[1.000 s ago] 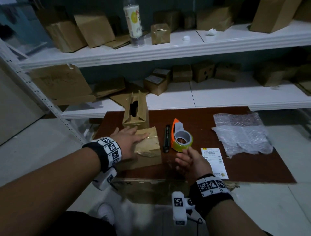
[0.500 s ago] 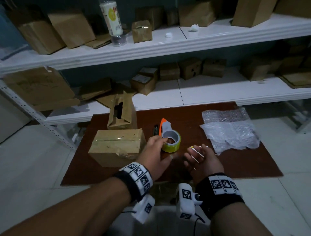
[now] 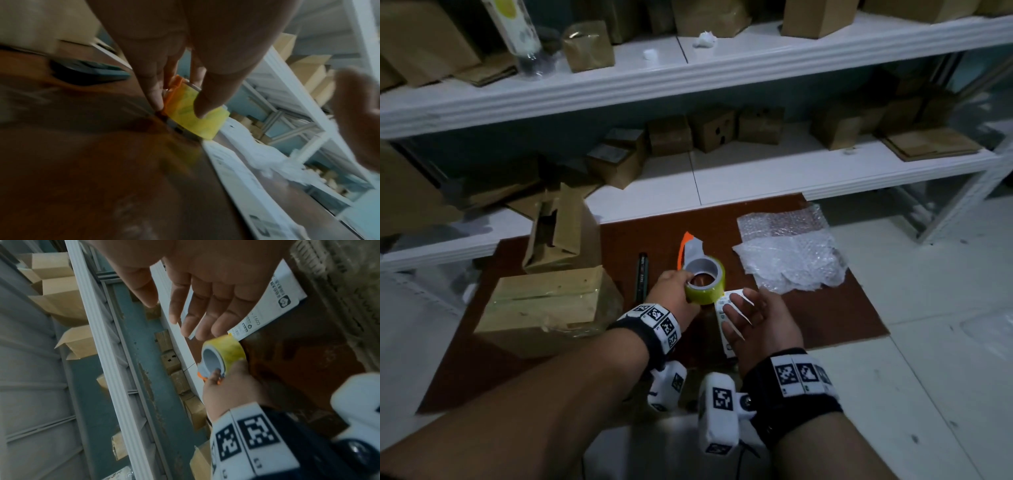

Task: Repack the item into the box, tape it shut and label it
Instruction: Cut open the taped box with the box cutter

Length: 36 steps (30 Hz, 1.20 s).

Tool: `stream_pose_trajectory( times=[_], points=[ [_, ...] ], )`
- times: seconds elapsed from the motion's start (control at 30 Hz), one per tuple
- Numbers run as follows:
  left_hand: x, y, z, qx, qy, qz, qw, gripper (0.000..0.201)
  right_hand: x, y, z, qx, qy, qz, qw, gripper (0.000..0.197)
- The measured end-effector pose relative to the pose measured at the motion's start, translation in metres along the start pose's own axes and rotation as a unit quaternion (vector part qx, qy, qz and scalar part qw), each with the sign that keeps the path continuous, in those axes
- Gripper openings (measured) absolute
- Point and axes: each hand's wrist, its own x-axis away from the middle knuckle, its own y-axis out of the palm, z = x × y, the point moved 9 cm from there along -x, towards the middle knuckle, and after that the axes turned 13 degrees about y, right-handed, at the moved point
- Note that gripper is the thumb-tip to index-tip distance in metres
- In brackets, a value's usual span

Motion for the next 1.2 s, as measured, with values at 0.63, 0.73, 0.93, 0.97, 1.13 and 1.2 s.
stream_pose_trajectory(
  times=[0.63,0.73,0.93,0.97,1.13,1.2],
  points=[
    [0.053,-0.005,-0.06,-0.052,-0.113,0.025,0.992,0.018,-0.008,0.012,0.024,0.071,0.007,0.018,0.997,0.02],
    [0.069,-0.012,-0.059,0.076,-0.141,0.094,0.983,0.015,-0.007,0.016,0.036,0.139,0.019,0.037,0.989,0.02],
    [0.102,-0.033,-0.044,0.275,-0.136,0.187,0.933,0.018,0.0,0.047,0.071,0.278,0.033,-0.017,0.96,0.026],
    [0.108,-0.036,-0.039,0.278,-0.12,0.182,0.935,0.019,0.001,0.053,0.074,0.3,0.022,-0.028,0.953,0.027],
    [0.126,-0.055,-0.024,0.251,-0.013,0.132,0.959,0.034,0.007,0.078,0.08,0.485,-0.083,-0.03,0.87,0.032],
    [0.135,-0.064,-0.027,0.254,0.009,0.121,0.959,0.037,0.009,0.08,0.08,0.471,-0.1,-0.04,0.875,0.021]
  ],
)
